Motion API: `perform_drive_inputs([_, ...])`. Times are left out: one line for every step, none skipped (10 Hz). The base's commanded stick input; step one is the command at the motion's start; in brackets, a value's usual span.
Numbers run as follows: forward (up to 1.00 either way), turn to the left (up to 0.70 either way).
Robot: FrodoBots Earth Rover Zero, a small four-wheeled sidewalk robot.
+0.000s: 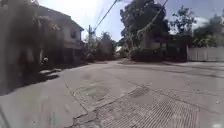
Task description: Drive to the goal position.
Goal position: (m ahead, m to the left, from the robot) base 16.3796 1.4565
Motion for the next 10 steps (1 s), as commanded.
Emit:
perform_drive_inputs([1.00, 0.09])
perform_drive_inputs([1.00, 0.09])
perform_drive_inputs([1.00, 0.09])
perform_drive_inputs([1.00, 0.09])
perform_drive_inputs([1.00, 0.09])
perform_drive_inputs([1.00, 0.09])
perform_drive_inputs([1.00, 0.09])
perform_drive_inputs([1.00, 0.09])
perform_drive_inputs([1.00, 0.09])
perform_drive_inputs([1.00, 0.09])
